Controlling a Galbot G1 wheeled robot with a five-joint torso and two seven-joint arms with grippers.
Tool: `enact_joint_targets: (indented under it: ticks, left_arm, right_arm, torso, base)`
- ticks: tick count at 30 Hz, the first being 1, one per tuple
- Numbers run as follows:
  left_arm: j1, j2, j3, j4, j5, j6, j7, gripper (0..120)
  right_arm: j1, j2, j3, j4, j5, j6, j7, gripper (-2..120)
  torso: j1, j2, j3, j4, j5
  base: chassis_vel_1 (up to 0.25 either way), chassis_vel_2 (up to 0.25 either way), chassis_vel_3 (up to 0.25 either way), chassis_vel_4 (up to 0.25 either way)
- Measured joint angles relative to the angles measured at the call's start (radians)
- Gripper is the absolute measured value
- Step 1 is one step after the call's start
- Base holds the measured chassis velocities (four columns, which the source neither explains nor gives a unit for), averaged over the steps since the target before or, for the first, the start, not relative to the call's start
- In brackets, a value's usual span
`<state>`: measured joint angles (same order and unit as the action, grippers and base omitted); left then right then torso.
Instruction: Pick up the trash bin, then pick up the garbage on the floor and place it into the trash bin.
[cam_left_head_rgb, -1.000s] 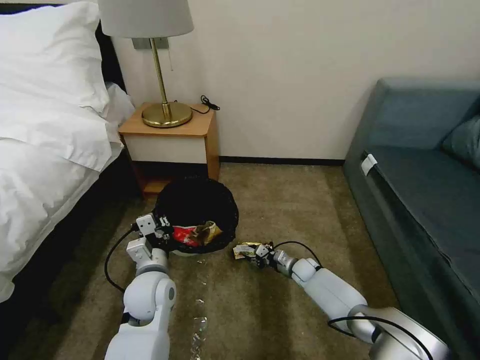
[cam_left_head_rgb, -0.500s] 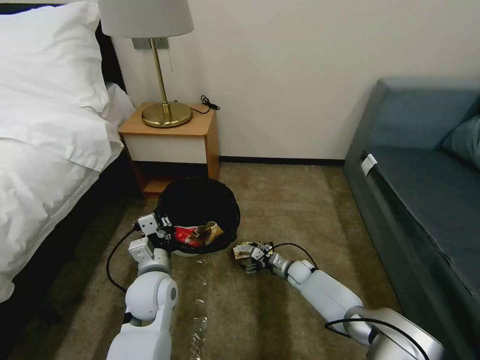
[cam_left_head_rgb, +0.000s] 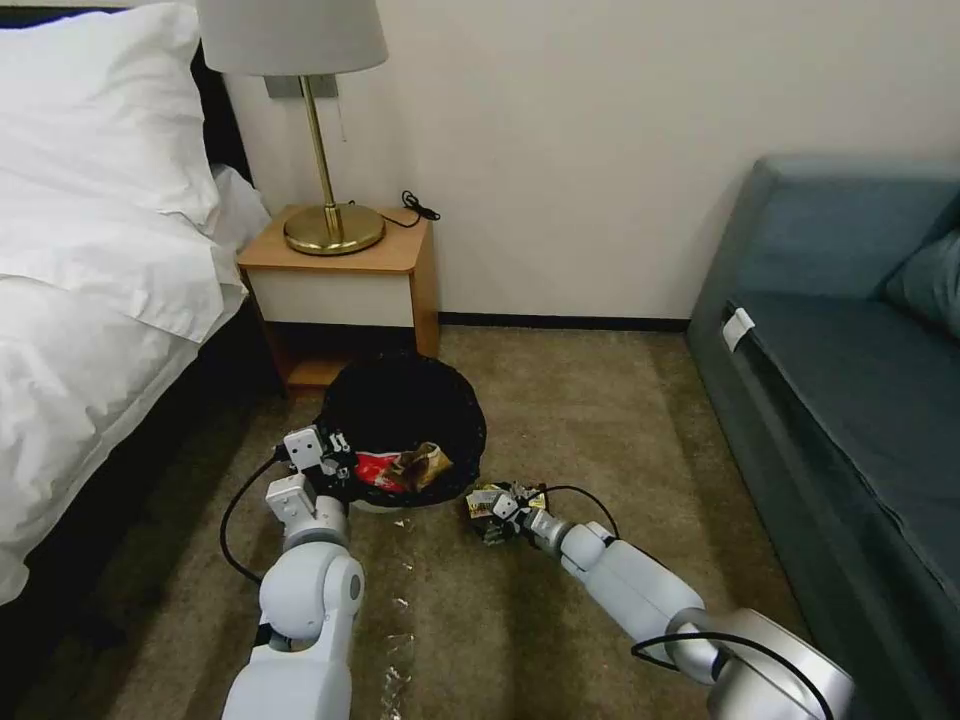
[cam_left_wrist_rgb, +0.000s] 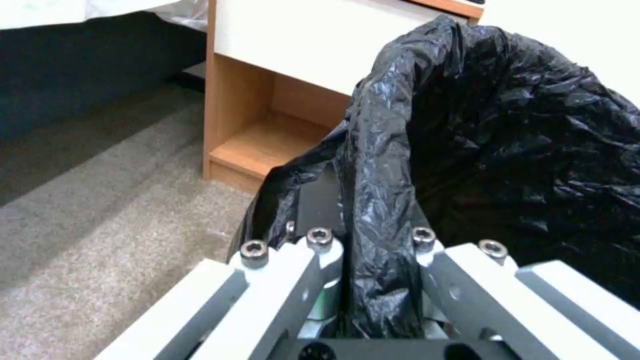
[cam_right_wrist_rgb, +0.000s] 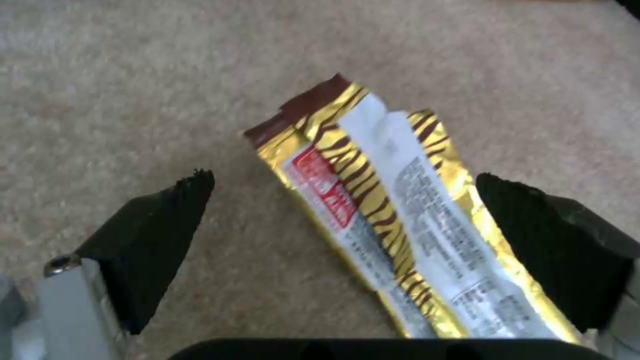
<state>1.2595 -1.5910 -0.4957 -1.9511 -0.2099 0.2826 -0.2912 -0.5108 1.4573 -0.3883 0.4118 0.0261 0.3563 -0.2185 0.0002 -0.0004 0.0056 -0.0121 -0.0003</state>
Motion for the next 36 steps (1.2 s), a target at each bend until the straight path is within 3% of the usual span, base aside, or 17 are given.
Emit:
enact_joint_targets:
  ticks: [10,23,36]
  left_arm:
    - [0.005,-0.004,-0.001,-0.007,0.008,0.000,0.000,4]
    - [0.005,-0.012,0.005,-0.004,0.014,-0.002,0.002,4]
    - [0.008,-0.012,0.004,-0.003,0.016,-0.007,0.003,4]
  right_arm:
    - [-0.006,0.043,-0.005,-0.034,-0.039,-0.095,0.164,100]
    - [-0.003,0.066,-0.004,-0.043,-0.040,-0.143,0.249,99]
    - [-0.003,0.074,-0.004,-0.047,-0.033,-0.152,0.256,55]
  torso:
    - [0.000,0.000,0.000,0.0000,0.0001]
    - [0.000,0.000,0.000,0.0000,0.0001]
    - [0.000,0.000,0.000,0.0000,0.0000]
  base:
    - [0.000,0.000,0.000,0.000]
    - [0.000,0.000,0.000,0.000]
    - [0.000,0.000,0.000,0.000]
